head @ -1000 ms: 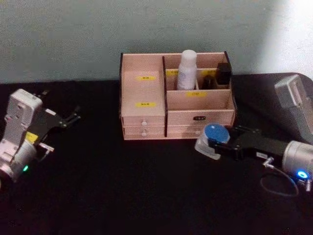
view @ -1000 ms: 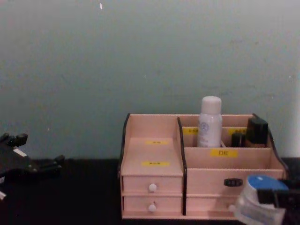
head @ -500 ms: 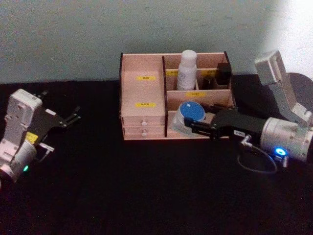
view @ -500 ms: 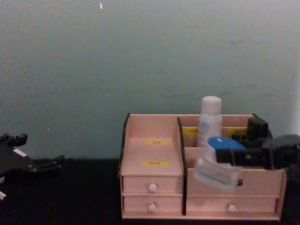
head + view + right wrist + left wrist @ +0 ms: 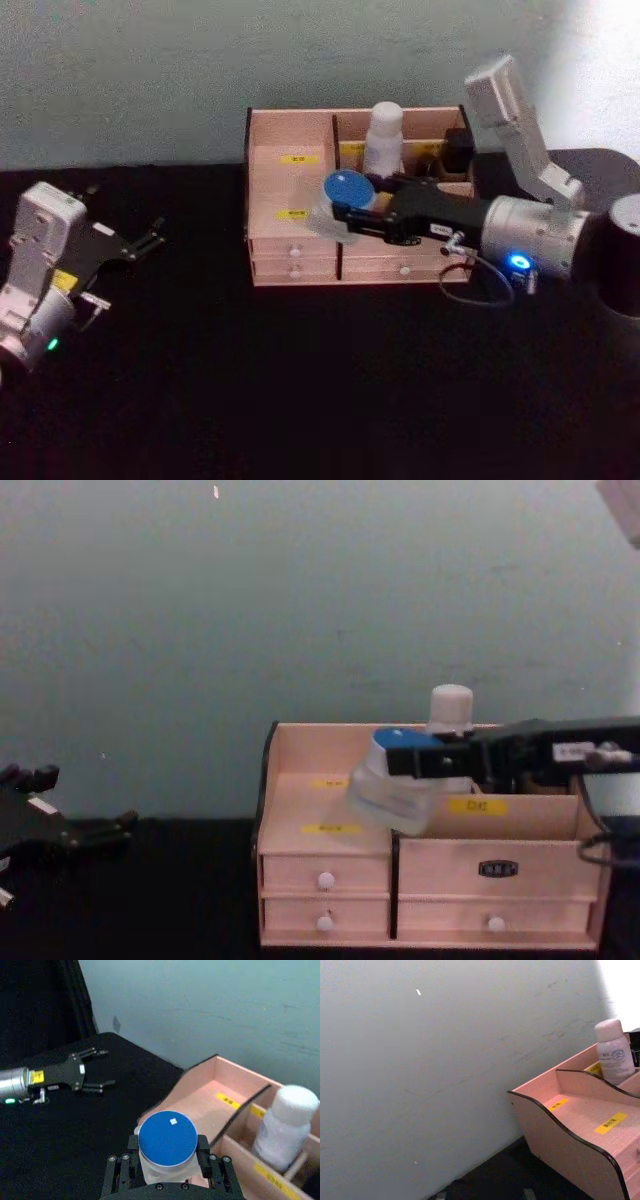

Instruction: Pick up the facial cleanser and watermelon frost from the table and place them into the tiered storage box.

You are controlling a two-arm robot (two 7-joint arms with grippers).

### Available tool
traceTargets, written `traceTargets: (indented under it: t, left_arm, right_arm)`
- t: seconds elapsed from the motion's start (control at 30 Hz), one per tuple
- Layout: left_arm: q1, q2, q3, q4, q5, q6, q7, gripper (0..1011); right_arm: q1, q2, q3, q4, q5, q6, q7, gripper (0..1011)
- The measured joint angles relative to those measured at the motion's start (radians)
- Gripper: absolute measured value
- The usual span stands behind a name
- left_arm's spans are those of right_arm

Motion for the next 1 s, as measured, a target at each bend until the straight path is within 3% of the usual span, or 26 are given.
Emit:
traceTargets:
  t: [0.5,1.0]
  left_arm:
    - [0.000,0.000,0.000,0.000,0.000,0.000,0.000,1002]
    - [0.000,0.000,0.000,0.000,0.000,0.000,0.000,1001]
  right_arm:
    - [0.148,-0.096,-0.067,0.205,-0.026,-0.027,0.032,703]
    - [0.222,-0.154,-0.097,0.344,-0.055,-0.048,0.072,703]
